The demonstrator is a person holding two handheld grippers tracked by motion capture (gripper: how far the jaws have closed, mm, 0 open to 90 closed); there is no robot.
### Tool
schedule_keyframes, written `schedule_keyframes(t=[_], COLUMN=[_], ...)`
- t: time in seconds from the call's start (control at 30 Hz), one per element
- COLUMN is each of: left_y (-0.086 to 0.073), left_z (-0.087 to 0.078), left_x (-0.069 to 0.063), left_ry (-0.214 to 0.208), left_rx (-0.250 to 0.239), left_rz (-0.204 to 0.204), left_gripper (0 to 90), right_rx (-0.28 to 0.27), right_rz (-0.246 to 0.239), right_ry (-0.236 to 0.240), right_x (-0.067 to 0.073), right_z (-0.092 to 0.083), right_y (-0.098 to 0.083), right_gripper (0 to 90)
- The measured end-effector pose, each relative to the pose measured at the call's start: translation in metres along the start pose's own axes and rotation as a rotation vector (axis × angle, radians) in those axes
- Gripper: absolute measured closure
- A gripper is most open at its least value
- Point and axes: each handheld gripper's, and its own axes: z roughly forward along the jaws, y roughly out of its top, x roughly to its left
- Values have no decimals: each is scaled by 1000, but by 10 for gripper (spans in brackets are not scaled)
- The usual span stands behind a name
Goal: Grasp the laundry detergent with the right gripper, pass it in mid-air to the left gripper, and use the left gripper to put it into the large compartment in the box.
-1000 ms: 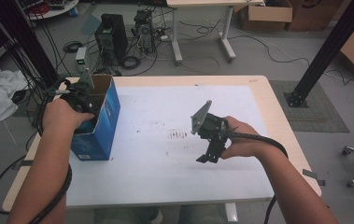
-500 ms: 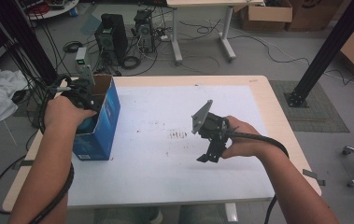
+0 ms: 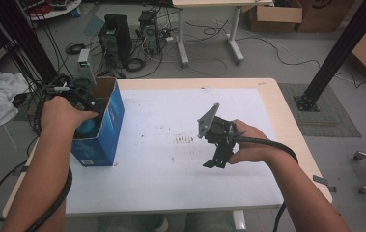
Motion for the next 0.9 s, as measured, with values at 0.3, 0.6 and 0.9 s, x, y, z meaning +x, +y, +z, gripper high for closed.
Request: schedule_keyframes(t=[0.3, 0.6, 0.9], left_y=[-5, -7, -7], left_z=[-17, -47, -74], left_x=[1, -3, -18], left_ry=[2, 14, 32], left_rx=[-15, -45, -84], left_rz=[13, 51, 130], left_gripper=[229, 172, 153], right_rx=[-6, -2, -4], right_rz=[-7, -7, -5], right_ry=[3, 1, 4], right_x=[1, 1, 1], right_z=[1, 0, 0], right_y=[3, 5, 5], right_gripper=[0, 0, 0])
